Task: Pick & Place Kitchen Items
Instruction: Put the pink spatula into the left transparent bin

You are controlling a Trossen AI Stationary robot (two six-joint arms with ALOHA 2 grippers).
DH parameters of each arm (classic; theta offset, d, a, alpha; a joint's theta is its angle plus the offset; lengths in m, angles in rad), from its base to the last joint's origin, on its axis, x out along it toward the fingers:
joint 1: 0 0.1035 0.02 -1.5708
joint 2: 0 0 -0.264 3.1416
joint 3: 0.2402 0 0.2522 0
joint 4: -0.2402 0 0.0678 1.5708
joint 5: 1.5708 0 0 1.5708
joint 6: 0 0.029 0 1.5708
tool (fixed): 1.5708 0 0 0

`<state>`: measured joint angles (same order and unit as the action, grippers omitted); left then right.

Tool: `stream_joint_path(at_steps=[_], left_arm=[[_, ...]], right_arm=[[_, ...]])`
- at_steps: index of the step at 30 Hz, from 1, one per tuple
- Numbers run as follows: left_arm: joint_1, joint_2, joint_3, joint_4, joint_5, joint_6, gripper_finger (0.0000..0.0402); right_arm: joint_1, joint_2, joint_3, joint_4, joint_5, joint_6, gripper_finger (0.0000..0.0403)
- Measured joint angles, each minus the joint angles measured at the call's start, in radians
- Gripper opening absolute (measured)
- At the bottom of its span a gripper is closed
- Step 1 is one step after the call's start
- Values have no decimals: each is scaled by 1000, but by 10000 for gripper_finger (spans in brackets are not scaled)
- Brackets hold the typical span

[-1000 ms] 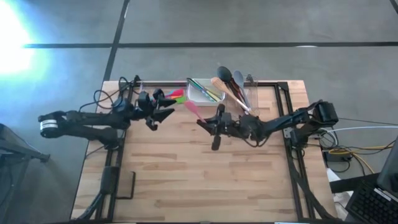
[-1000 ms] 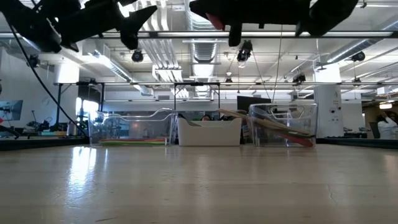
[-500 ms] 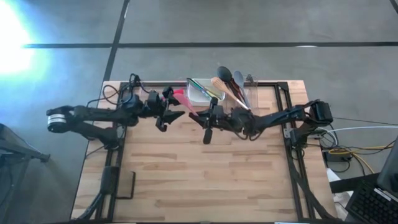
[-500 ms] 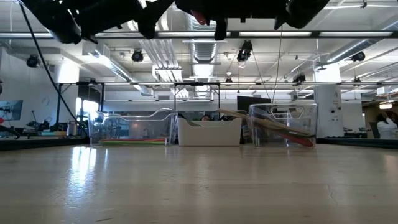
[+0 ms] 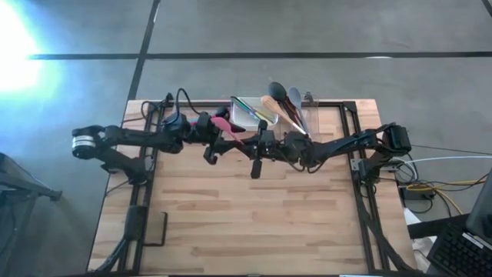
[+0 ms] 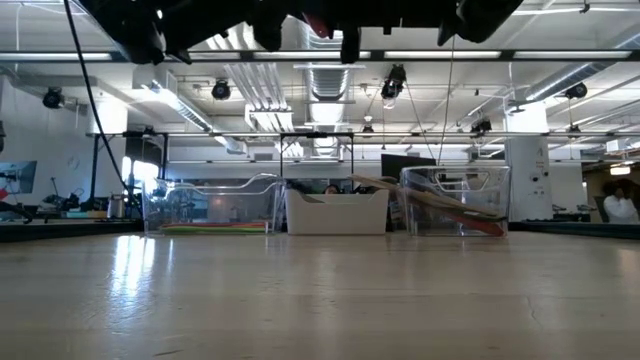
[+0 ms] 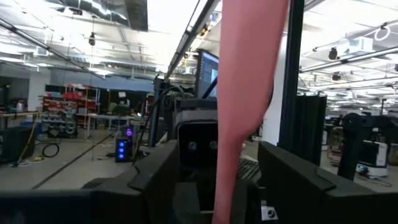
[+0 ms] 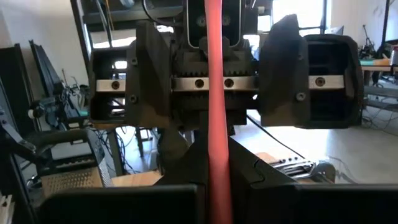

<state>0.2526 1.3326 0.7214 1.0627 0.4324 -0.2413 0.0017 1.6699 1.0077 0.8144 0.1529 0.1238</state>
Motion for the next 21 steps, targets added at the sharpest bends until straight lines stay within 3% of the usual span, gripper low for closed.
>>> stream_joint_path(at_steps=[3, 7, 9, 16, 21], left_arm=[[-3, 8, 4, -2, 0, 0, 180], [-3, 3, 0, -1, 4, -4, 57], [-3, 1, -2, -5, 19, -13, 17], [-2, -12, -2, -47, 20, -5, 7], [0, -26, -3, -71, 31, -14, 7]], right_arm=[[0, 0, -1, -17, 0, 0, 13], [0, 0, -2, -46, 0, 5, 13], [0, 0, -2, -53, -4, 6, 13], [0, 0, -2, -57, 0, 18, 14], [7, -14, -3, -56, 0, 34, 50]])
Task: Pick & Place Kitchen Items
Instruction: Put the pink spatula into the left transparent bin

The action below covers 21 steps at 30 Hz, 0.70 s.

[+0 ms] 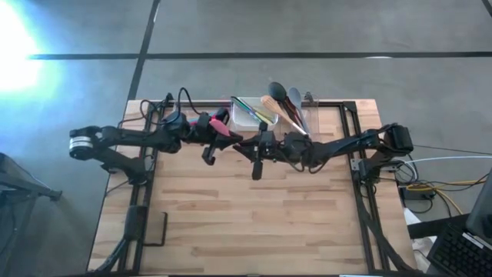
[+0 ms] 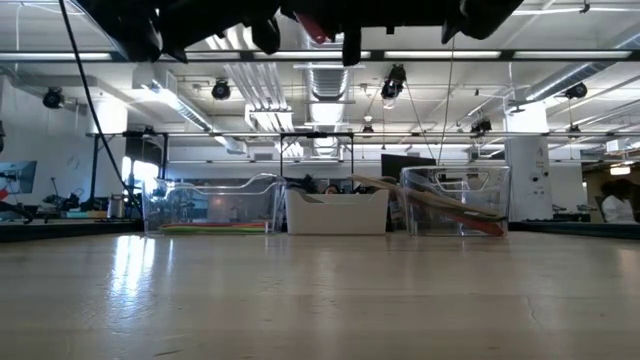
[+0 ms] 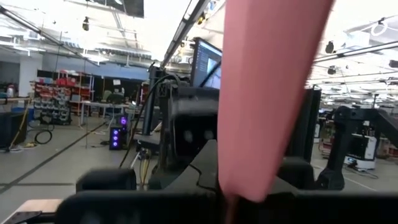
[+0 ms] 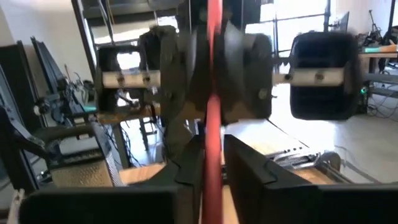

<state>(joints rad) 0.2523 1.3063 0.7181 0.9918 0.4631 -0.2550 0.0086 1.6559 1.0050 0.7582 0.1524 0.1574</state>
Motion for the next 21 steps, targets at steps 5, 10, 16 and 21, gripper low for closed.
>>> stream_joint_path(at_steps=[5, 10, 16, 21], left_arm=[[1, -30, -1, -49, 11, 4, 7], [9, -95, 0, -180, 16, 28, 7], [60, -191, 88, -625, 9, 120, 7], [114, -201, 255, -1118, -160, 293, 7]], right_arm=[[10, -93, 0, -134, 5, 0, 94], [11, -239, 0, -467, 6, 52, 131], [19, -369, 0, -849, 7, 165, 156], [20, -426, 0, -1006, 10, 242, 157]])
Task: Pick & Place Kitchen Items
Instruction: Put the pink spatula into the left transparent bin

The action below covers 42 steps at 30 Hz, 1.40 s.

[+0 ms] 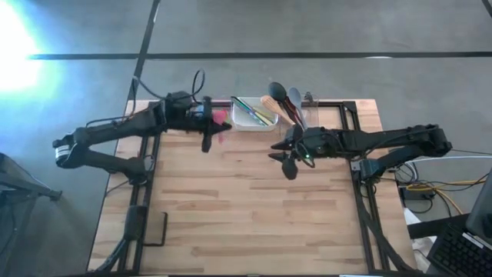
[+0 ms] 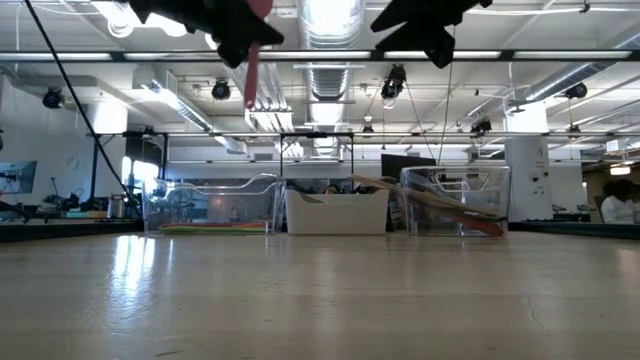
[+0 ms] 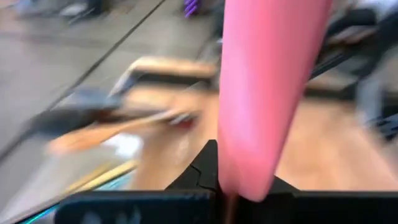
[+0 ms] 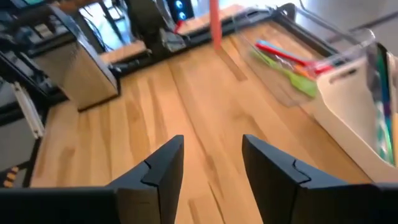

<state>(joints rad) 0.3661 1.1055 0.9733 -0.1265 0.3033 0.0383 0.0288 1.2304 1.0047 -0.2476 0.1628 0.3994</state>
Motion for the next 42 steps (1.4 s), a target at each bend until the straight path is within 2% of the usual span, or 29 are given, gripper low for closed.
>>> stream_joint_path(at_steps=[3, 5, 12, 18, 25, 30, 38, 42], left_arm=[[31, 17, 97, -204, -129, 88, 7], [59, 35, 158, -320, -171, 131, 7], [204, 154, 387, -657, -186, 218, 7], [293, 289, 507, -806, -197, 287, 7], [354, 427, 529, -864, -204, 381, 7], [386, 526, 528, -869, -268, 438, 7], [414, 629, 527, -874, -288, 461, 7], [420, 668, 527, -878, -340, 465, 7]], right_arm=[[0, -12, -1, -50, 27, 13, 150], [0, -13, -1, -71, 46, 18, 143], [0, -4, -5, -79, 50, 17, 120], [-1, -5, -6, -93, 50, 19, 105], [-1, -5, -7, -123, 50, 20, 91], [-1, -5, -8, -123, 50, 20, 84], [-1, -5, -17, -123, 50, 18, 77], [-1, -5, -27, -122, 66, 20, 84]])
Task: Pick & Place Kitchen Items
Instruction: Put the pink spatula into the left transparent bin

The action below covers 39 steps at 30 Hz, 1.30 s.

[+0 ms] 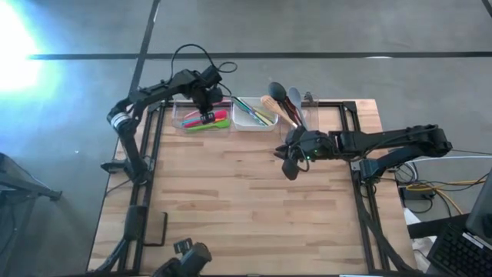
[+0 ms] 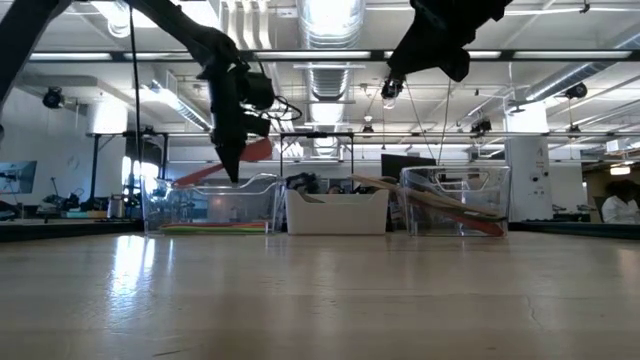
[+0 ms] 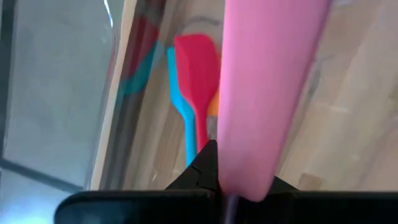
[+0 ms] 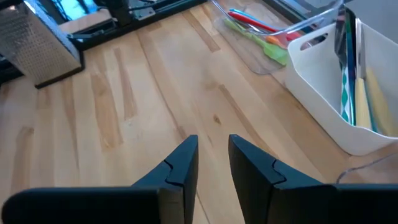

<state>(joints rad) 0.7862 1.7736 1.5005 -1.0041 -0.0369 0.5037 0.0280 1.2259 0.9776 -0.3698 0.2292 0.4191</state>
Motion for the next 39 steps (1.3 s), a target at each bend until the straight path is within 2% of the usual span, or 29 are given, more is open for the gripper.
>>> stream_joint_path(at_steps=[11, 20, 31, 33, 39], left_arm=[[9, 65, -32, -4, -50, 0, 7], [9, 164, -58, 16, -51, 0, 7], [9, 233, -53, 18, -34, 10, 7], [9, 230, -54, 22, -33, 12, 16], [6, 207, -47, 28, -37, 23, 91]], right_arm=[[0, 0, -39, 8, 7, 27, 85], [0, 0, -40, 52, 10, 23, 75], [0, 0, -41, 52, 9, 26, 92], [0, 0, -41, 53, 9, 26, 94], [0, 0, -41, 54, 9, 26, 86]])
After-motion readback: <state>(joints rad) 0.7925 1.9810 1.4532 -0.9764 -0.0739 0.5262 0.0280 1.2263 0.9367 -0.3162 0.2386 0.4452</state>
